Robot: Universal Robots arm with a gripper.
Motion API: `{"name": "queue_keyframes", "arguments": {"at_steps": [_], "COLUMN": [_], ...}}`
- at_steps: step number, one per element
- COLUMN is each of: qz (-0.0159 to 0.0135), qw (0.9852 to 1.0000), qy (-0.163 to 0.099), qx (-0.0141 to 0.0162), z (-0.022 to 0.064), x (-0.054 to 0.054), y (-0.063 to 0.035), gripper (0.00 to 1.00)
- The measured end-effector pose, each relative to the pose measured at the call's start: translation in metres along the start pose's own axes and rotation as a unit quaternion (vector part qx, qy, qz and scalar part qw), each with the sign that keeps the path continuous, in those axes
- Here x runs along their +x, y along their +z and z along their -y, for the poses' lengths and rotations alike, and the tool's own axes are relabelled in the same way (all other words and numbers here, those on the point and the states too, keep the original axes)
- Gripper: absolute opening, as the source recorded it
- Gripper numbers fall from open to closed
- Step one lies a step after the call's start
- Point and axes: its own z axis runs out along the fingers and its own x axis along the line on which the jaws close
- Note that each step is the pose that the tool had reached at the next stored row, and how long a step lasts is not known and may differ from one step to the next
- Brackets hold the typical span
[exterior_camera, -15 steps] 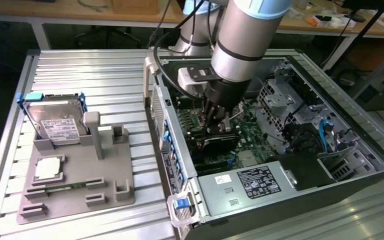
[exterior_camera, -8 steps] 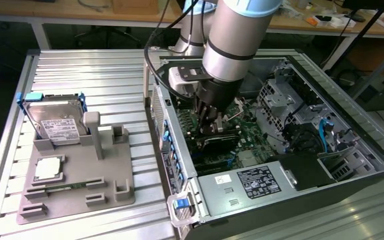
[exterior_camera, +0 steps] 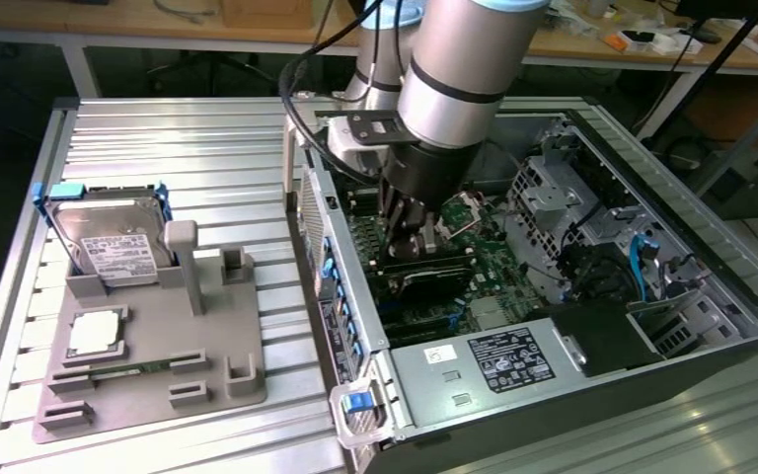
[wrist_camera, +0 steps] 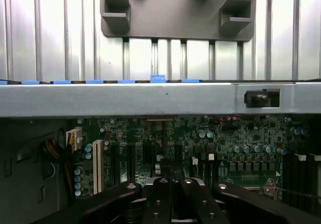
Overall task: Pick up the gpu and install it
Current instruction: 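Press down on the gpu until it lock into place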
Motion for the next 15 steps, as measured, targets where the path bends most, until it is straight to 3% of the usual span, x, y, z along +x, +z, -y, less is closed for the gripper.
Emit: {"name": "queue_keyframes", "arguments": {"at_steps": [2,5,15], "qz": [0.0002,0.0000,-0.0006], "qw": [0.9999,0.9999,0.9999], "qy": [0.000,0.000,0.000], "qx": [-0.0102,-0.0163,-0.0170], "z": [-0.0042,-0.0090,-0.0146], "x": [0.000,0.000,0.001], "y": [-0.0013,-0.0012,-0.0026], "gripper": [0.11,0.11,0.11]}}
